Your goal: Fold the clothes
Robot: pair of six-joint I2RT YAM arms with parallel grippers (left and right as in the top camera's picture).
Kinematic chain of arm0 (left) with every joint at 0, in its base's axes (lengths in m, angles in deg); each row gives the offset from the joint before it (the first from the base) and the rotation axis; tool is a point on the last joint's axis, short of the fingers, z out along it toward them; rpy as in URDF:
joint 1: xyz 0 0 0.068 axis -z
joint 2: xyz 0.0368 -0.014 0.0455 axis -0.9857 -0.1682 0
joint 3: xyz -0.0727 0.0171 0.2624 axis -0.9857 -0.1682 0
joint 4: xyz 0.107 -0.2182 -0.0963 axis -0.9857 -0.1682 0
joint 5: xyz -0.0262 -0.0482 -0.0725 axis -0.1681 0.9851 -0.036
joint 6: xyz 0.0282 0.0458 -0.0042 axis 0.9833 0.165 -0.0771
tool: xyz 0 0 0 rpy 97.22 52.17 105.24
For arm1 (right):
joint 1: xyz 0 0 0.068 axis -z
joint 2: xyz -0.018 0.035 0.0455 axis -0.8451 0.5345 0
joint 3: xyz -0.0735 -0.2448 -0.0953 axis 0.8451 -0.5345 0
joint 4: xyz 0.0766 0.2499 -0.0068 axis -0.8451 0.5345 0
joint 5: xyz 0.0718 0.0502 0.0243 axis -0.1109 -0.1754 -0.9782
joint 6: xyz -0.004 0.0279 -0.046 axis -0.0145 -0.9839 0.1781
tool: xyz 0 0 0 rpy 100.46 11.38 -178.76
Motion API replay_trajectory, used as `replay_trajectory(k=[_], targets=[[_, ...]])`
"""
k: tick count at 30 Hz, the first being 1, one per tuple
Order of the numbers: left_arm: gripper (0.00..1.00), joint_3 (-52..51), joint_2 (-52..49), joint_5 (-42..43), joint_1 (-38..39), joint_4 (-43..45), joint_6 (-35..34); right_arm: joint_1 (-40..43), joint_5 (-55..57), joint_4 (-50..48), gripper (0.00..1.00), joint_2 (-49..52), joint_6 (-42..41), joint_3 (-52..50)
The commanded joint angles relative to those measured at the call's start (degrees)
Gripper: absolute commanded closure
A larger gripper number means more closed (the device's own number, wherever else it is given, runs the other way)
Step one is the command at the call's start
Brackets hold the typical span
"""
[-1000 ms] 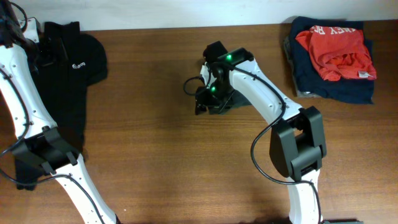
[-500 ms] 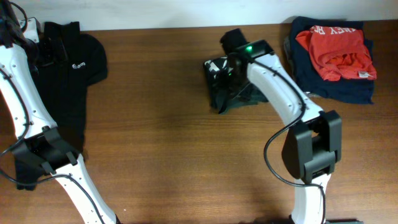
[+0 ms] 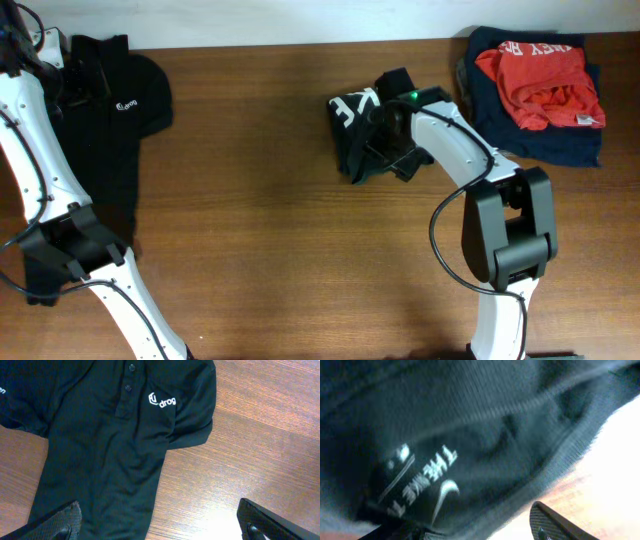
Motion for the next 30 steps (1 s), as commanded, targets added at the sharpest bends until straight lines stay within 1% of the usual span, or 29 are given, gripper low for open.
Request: replay_trajectory(k=[1, 6, 10, 11, 12, 15, 17, 18, 23, 24, 27, 28, 30], targets=[[0.01, -0.4, -0.7, 0.9, 0.1, 0.0, 0.0, 0.0, 1.6, -4.4, 0.31, -1.4, -1.7, -3.8], [0.01, -0.4, -0.7, 0.9, 0.1, -0.1, 0.1, 0.0, 0.6, -16.9, 0.31, -1.4, -1.7, -11.1], [0.01, -0.4, -0.7, 0.9, 0.1, -0.1, 0.0, -0.1, -0.2, -21.3, 0.40, -1.4, -1.7, -14.1], [0.01, -0.4, -0.7, 0.9, 0.1, -0.1, 0.0, -0.1, -0.3, -21.5, 0.45, -1.4, -1.7, -14.2], [0.01, -0.4, -0.7, 0.9, 0.1, -0.1, 0.0, -0.1, -0.2, -21.6, 0.53, -1.4, -1.2, -14.2], [0.01, -0.4, -0.7, 0.9, 0.1, -0.1, 0.0, 0.0, -1.9, -23.8, 0.81, -1.4, 5.0, -14.1], [0.01, -0.4, -0.7, 0.9, 0.1, -0.1, 0.0, 0.2, -3.4, -24.4, 0.94, -1.4, 8.3, -13.8], [0.01, -0.4, -0.7, 0.9, 0.1, -0.2, 0.0, 0.4, -4.3, -24.4, 0.96, -1.5, 10.1, -13.5], [0.01, -0.4, -0.7, 0.9, 0.1, -0.3, 0.0, 2.7, -5.5, -21.2, 0.96, -4.3, 18.7, -12.1], [0.01, -0.4, -0.7, 0.9, 0.1, -0.3, 0.0, 4.0, -5.6, -20.0, 0.96, -6.2, 21.4, -11.8], [0.01, -0.4, -0.7, 0.9, 0.1, -0.3, 0.0, 6.4, -5.9, -18.4, 0.96, -10.8, 25.7, -11.6], [0.01, -0.4, -0.7, 0.9, 0.1, -0.3, 0.0, 8.0, -6.4, -17.9, 0.96, -14.4, 27.9, -11.6], [0.01, -0.4, -0.7, 0.9, 0.1, -0.3, 0.0, 9.8, -6.7, -17.6, 0.96, -18.7, 28.9, -11.6]])
